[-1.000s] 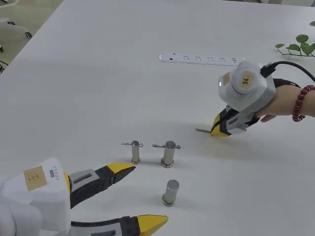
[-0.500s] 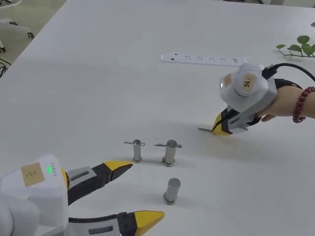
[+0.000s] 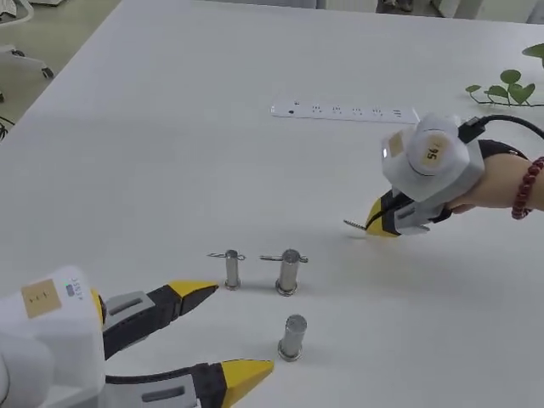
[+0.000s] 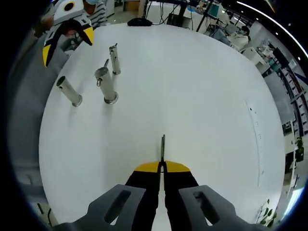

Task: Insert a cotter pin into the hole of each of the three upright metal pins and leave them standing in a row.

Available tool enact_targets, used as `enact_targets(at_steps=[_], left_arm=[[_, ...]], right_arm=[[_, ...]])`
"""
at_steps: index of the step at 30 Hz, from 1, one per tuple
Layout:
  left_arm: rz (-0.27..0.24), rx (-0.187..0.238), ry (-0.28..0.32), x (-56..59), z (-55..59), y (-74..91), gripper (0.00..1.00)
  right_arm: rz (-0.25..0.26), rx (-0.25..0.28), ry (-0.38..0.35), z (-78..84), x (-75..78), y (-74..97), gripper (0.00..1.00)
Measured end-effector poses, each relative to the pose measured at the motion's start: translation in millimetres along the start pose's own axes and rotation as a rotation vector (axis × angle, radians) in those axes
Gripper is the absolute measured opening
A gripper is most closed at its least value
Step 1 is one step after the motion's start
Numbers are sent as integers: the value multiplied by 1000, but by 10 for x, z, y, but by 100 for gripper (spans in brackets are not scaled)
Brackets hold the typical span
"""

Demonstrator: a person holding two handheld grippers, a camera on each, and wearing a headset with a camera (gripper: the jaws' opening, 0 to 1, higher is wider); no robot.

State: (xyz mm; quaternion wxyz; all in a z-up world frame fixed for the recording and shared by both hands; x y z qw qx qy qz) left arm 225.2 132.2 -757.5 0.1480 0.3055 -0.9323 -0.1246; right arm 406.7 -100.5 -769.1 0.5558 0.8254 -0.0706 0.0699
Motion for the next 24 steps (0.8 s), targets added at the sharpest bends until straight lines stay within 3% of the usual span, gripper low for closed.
enact_targets(at_steps=[7,13,24], left_arm=[[0,27,42,9,-46,15,56],[0,25,63,26,-67,23,54],[-1,55,126,50,-146,21,48]], right_arm=[[25,51,60,-183,-144,188,3],[38,99,112,-353,-285,340,3],[48,154,186,-574,-537,499,3]])
Point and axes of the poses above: the centre of the closed fingertips' face, and the gripper's own axes: y roughly backward along the fingers, x roughly to its right, z roughly out of its underside, the point moved 8 cm from there along y, roughly backward along the fingers
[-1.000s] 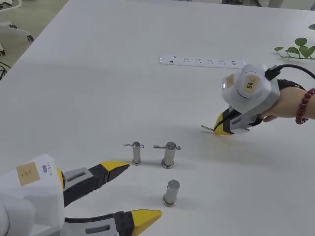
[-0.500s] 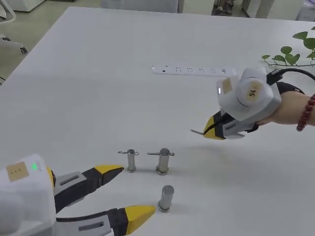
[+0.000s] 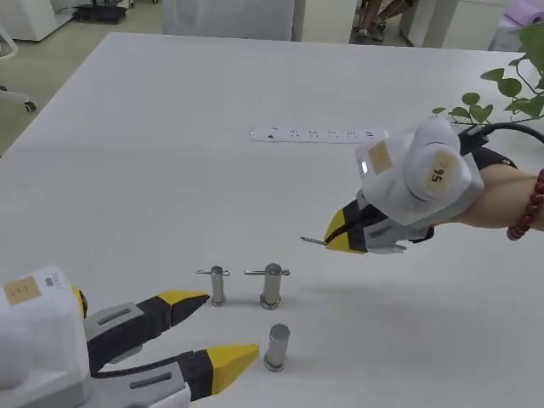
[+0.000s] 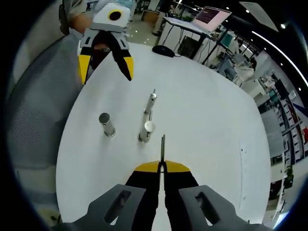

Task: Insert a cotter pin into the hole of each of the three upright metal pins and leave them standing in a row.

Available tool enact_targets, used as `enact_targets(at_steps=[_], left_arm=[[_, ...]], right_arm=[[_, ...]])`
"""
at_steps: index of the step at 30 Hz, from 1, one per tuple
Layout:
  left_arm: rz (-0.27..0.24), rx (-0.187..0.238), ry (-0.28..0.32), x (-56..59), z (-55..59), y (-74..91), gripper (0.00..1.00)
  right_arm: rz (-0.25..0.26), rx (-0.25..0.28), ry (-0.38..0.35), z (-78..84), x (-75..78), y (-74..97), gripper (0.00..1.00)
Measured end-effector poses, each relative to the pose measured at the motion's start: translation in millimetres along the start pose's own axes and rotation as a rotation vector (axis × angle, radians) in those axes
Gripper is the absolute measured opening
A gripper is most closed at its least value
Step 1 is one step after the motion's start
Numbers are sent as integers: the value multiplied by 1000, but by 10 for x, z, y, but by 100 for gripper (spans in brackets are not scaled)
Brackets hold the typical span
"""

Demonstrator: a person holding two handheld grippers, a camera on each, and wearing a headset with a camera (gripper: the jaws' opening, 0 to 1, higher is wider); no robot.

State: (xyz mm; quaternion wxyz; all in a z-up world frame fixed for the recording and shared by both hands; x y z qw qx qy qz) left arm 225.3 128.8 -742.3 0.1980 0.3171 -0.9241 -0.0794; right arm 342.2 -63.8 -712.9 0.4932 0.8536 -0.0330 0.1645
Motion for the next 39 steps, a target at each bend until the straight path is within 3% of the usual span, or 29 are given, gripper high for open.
enact_targets(at_steps=[15,25,39], left_arm=[[13,40,159,35,-87,-72,33],[29,48,222,66,-93,-150,28],[38,96,318,68,-149,-230,15]], right_arm=[[-18,66,60,-286,-278,15,3],[-28,99,78,-401,-438,-3,3],[-23,123,123,-537,-554,5,3]])
Point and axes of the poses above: the centre of the closed fingertips' face, and the gripper's own axes: y roughly backward along the fingers, x roughly to its right, z roughly out of its underside, the point moved 8 cm from there along y, roughly backward along the fingers
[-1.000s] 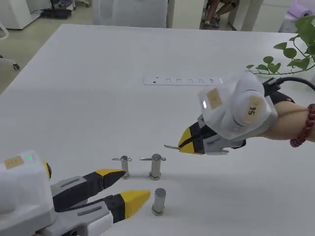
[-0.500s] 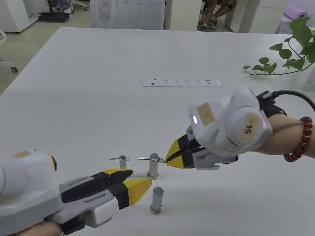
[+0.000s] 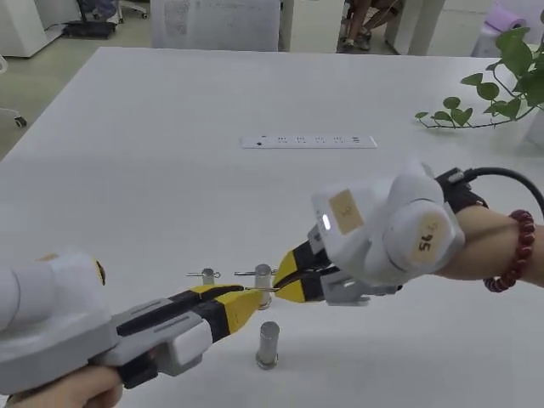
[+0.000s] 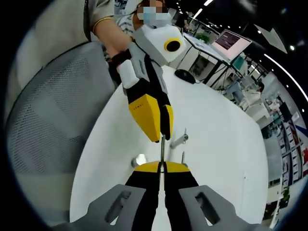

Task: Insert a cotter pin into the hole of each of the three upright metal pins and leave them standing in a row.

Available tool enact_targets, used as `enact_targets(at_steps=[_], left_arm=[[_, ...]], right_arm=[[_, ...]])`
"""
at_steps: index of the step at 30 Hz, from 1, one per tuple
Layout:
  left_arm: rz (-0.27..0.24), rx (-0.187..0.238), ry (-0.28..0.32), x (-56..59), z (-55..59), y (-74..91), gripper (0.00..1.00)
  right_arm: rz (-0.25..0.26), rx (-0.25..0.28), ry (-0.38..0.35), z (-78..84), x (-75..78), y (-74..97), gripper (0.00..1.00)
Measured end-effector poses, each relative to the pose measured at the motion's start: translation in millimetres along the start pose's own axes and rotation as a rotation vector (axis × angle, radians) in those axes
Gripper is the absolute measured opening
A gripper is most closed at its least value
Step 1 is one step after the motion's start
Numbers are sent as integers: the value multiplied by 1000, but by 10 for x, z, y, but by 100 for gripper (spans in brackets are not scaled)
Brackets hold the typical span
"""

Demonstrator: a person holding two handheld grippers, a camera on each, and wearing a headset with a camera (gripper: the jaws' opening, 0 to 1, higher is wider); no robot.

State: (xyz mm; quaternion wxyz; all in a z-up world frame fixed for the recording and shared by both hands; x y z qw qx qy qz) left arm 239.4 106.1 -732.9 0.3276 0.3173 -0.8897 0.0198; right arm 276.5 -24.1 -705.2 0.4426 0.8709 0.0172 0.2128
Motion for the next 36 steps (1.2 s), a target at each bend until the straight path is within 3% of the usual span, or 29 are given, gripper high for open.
enact_targets(at_steps=[17,36], left_arm=[[18,-26,68,2,23,-21,3],[5,-57,105,-7,22,-32,2]], right_arm=[[13,-5,30,-45,-31,2,3],[20,-14,53,-77,-47,-8,3]])
Point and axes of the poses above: the centre of the closed fingertips' face, and the gripper's own axes: y roughly backward along the fingers, x roughly to its right, z roughly out of its underside, the point moved 8 cm from there along y, roughly backward along the fingers
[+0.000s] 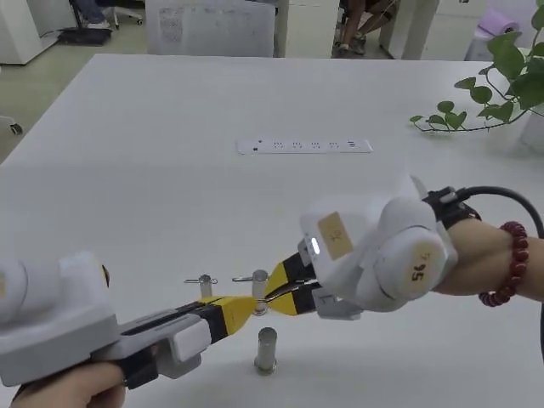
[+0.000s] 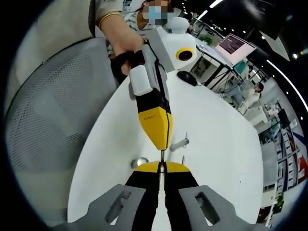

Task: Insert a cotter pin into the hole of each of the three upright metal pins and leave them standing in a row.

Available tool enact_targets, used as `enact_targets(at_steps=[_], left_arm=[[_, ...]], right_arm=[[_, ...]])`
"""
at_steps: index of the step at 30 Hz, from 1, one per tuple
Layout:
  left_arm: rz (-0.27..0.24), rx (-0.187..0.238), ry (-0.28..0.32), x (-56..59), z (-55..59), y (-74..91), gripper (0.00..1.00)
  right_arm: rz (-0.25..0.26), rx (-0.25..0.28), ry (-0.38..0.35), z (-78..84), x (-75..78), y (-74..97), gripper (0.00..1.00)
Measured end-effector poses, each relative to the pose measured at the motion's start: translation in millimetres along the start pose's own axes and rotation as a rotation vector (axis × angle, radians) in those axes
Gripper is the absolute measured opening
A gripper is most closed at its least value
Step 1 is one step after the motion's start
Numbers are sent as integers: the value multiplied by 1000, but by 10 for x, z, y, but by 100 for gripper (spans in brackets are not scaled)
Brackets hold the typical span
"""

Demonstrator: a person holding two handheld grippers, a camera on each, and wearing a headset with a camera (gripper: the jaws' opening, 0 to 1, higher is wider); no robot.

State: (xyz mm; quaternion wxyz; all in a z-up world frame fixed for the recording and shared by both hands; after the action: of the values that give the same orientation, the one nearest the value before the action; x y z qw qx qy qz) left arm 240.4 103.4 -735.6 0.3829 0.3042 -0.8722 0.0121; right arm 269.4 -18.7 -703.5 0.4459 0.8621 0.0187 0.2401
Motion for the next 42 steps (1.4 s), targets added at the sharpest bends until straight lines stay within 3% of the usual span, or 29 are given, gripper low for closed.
enact_targets(at_steps=[7,14,21,31,33,42], left_arm=[[-18,-28,-13,0,1,-6,1],[-28,-26,-16,-3,-20,-14,1],[-33,-32,-57,-4,-27,-19,0],[-45,-41,-168,-20,-60,13,0],[-40,-44,-213,-21,-69,28,0],[-11,-91,-368,-12,-63,39,0]], right_arm=[[-3,-6,3,3,-14,-10,3],[2,-11,-1,7,8,-14,3],[7,-6,-9,24,5,-20,4],[6,26,-91,74,17,-5,9],[5,36,-111,81,19,5,9],[-47,106,-268,109,50,65,14]])
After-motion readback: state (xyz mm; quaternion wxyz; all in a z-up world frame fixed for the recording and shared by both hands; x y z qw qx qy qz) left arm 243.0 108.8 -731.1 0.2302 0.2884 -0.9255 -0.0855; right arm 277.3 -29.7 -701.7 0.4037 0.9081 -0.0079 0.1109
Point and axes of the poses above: the centre of the closed fingertips' face, and the gripper's own axes: y roughly backward along the fingers, x roughly to its right, z roughly out of its underside, the point moved 8 cm from there along y, roughly backward along the fingers
